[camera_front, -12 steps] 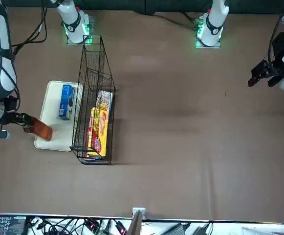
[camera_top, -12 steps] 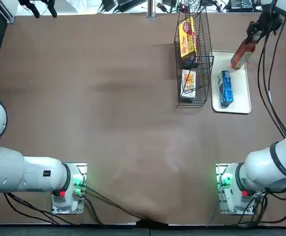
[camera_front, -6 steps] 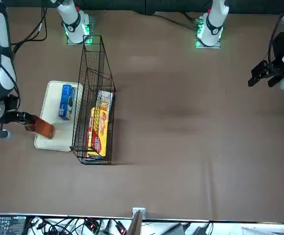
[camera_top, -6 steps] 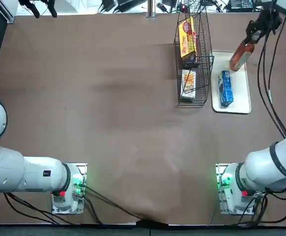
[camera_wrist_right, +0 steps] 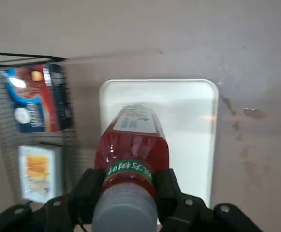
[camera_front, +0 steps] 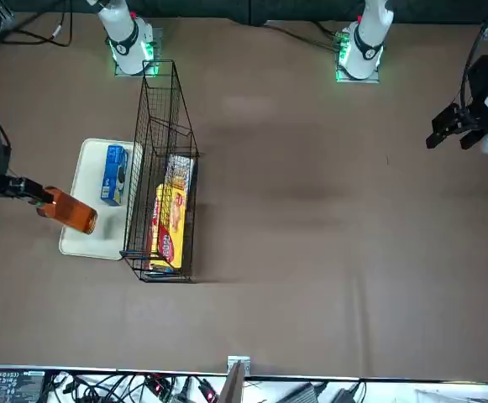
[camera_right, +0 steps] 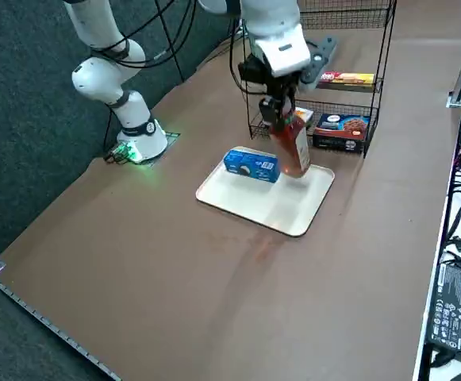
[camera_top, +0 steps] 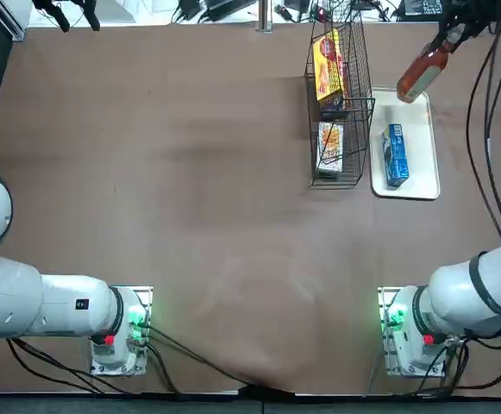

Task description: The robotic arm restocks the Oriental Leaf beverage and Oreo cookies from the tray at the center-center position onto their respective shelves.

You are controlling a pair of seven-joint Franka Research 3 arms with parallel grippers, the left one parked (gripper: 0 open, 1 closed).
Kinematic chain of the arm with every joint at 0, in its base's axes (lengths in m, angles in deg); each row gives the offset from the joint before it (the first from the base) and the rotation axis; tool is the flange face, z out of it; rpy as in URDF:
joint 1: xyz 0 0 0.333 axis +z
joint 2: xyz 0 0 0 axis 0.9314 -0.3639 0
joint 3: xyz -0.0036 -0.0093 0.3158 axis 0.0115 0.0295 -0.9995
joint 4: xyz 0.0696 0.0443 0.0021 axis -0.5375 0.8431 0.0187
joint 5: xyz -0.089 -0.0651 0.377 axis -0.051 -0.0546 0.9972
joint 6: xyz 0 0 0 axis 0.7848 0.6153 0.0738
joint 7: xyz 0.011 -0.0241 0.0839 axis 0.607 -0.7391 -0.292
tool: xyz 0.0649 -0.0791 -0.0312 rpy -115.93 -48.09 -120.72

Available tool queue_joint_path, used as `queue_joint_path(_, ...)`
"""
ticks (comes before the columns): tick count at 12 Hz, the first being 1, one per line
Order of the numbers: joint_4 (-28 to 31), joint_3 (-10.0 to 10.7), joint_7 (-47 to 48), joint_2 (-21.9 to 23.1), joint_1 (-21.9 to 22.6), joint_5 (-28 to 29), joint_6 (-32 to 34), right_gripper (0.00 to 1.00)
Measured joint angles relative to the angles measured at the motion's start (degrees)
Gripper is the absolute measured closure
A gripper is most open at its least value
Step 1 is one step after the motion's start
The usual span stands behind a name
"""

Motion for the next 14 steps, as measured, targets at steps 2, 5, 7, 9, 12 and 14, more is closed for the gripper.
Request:
queue_joint_path(2,-1.34,0.40,0.00,1.43,-0.30,4.09,2.39,0.40)
queue_joint_path(5,-1.86,0.75,0.00,3.66,-1.07,9.78,5.22,0.40)
queue_joint_path(7,-1.86,0.83,-0.01,4.34,-2.30,14.71,8.36,0.40)
queue_joint_path(9,-1.79,0.85,-0.54,4.32,-3.76,20.02,11.14,0.40)
queue_joint_path(12,-1.76,0.85,-1.12,4.28,-5.22,25.22,14.35,0.40)
queue_joint_path(14,-1.73,0.85,-1.18,4.28,-5.65,27.17,16.48,0.40)
